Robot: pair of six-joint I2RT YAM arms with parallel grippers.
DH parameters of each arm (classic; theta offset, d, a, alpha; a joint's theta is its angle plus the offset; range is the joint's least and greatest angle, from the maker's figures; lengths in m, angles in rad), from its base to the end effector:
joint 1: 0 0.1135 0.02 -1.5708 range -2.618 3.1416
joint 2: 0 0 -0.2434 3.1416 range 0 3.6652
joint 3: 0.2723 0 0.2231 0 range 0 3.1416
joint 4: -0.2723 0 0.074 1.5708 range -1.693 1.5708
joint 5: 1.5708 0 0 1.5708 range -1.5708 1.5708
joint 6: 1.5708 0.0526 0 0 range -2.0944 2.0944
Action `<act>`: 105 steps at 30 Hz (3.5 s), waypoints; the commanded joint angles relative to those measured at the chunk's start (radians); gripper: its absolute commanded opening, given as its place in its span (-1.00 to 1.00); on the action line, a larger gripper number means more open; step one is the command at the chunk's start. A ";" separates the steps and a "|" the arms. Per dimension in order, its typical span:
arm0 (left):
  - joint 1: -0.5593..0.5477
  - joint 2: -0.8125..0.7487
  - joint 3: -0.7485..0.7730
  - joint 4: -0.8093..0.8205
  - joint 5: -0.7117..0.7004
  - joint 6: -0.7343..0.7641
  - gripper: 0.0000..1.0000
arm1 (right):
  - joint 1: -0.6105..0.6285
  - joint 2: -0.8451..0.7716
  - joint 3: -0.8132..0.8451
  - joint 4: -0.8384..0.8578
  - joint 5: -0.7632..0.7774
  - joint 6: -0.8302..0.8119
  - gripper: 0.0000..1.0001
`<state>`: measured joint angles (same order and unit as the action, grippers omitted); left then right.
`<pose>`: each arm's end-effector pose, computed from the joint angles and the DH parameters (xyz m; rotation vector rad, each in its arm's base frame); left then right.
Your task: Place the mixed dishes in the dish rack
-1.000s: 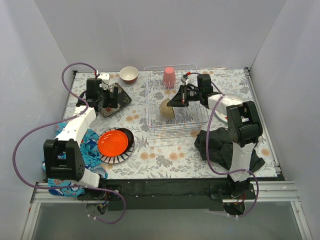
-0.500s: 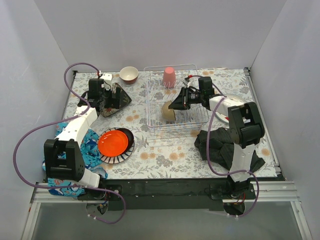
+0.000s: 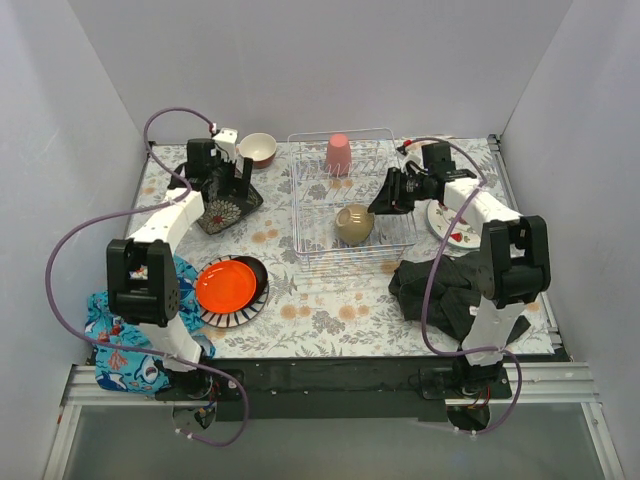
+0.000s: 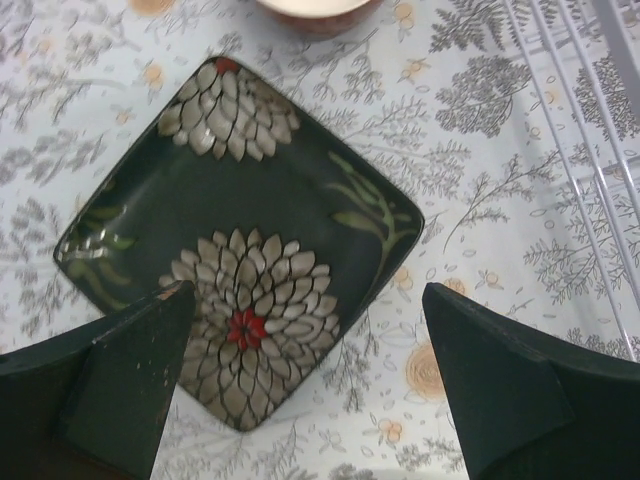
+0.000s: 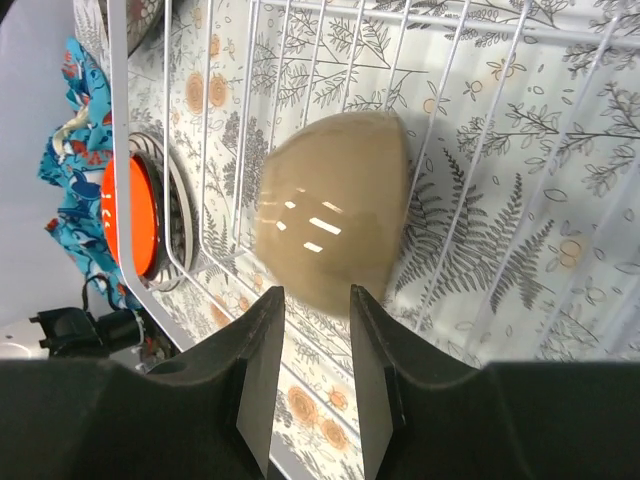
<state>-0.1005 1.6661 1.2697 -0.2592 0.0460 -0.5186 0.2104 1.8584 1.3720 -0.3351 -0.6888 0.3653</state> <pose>0.3628 -0.0390 0.2510 -0.4427 2.2100 -0.3875 0.3696 0.1131 0.2156 -0.1515 2.4151 1.0916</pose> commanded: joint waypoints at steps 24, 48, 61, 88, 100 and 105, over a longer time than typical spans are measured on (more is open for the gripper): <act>-0.041 0.647 0.596 0.249 0.212 0.313 0.66 | 0.012 -0.364 -0.145 -0.142 0.117 -0.267 -0.12; -0.064 0.767 0.764 0.083 0.149 0.509 -0.35 | 0.006 -0.317 -0.100 -0.120 0.146 -0.275 -0.08; -0.067 0.569 0.648 0.120 0.209 0.500 -1.00 | 0.006 -0.340 -0.099 -0.116 0.150 -0.287 -0.08; -0.516 -0.563 -0.035 -0.529 0.601 0.411 -1.00 | -0.029 -0.447 -0.160 -0.079 0.201 -0.358 -0.09; -0.905 -0.517 -0.265 -0.440 0.362 0.450 -1.00 | -0.031 -0.557 -0.208 -0.081 0.232 -0.427 -0.09; -0.967 -0.545 -0.412 -0.292 0.244 0.465 -1.00 | -0.031 -0.616 -0.252 -0.074 0.229 -0.454 -0.09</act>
<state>-1.0424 1.1648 0.9195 -0.7155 0.4091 -0.0872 0.1833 1.2991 1.1500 -0.4393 -0.4637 -0.0467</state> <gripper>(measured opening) 0.073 0.458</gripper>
